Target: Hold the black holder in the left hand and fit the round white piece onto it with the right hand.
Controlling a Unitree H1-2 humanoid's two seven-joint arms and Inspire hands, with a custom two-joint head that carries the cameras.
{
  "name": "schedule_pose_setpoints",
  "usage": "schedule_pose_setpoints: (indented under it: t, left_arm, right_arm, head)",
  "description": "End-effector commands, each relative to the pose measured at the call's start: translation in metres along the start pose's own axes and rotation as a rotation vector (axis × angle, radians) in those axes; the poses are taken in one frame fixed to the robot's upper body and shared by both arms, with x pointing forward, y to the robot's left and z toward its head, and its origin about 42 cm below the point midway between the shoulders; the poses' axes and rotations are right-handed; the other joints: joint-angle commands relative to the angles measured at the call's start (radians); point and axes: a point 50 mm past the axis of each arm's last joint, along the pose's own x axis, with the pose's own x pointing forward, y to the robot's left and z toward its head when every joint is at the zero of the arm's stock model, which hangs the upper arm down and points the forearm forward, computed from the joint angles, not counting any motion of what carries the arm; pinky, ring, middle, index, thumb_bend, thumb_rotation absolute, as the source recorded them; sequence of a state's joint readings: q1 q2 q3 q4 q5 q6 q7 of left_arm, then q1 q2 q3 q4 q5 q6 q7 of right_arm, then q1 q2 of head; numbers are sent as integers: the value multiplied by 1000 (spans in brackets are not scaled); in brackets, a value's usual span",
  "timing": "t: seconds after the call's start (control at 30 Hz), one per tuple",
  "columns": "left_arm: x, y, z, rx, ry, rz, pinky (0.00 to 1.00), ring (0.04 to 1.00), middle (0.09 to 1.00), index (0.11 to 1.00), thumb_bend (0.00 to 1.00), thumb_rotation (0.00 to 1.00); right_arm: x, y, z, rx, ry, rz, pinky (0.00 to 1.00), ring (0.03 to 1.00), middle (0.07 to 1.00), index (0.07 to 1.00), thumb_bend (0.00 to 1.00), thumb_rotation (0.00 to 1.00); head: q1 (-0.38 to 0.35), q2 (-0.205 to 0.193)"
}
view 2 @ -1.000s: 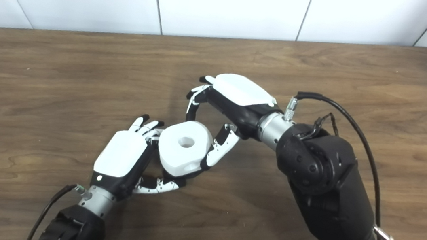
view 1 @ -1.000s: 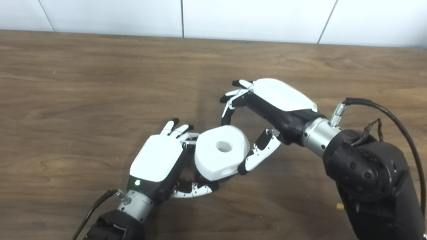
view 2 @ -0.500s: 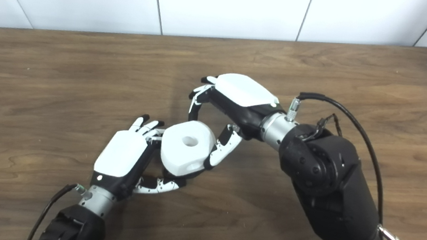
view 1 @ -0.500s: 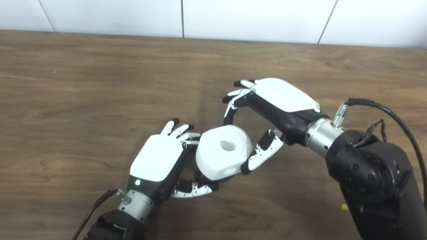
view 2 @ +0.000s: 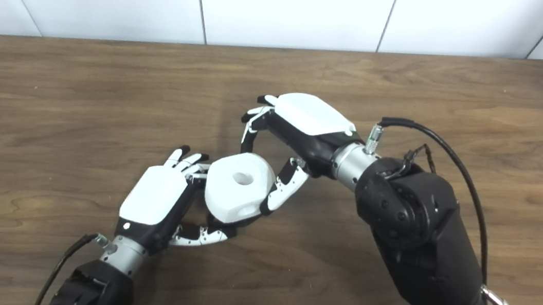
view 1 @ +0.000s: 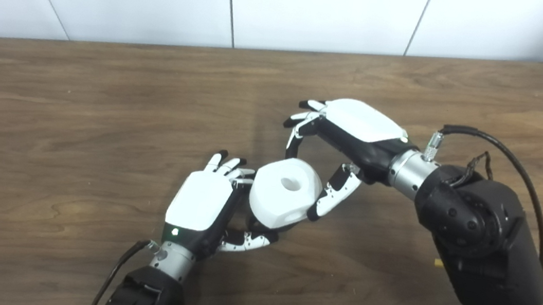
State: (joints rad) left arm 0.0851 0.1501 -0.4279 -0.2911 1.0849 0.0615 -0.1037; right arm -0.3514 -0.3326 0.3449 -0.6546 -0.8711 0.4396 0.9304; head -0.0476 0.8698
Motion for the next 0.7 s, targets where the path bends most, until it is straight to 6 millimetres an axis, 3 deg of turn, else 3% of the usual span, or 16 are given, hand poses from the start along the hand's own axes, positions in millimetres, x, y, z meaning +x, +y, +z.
schedule_pose_setpoints:
  t: [0.0,0.17,0.67]
  left_arm:
    - [4,4,4,10,-25,15,1000,904,791,486,522,50]
    - [4,4,4,7,-26,18,1000,901,788,486,522,50]
    - [5,3,5,10,-25,22,1000,899,785,486,522,50]
  right_arm:
    - [-1,-1,1,-16,-6,10,1000,979,858,600,911,146]
    - [-1,-2,0,-14,-10,11,1000,980,861,628,984,196]
    - [-1,-3,-2,-27,-6,8,1000,971,873,658,1000,222]
  head:
    - [-1,2]
    - [1,2]
    - [3,1]
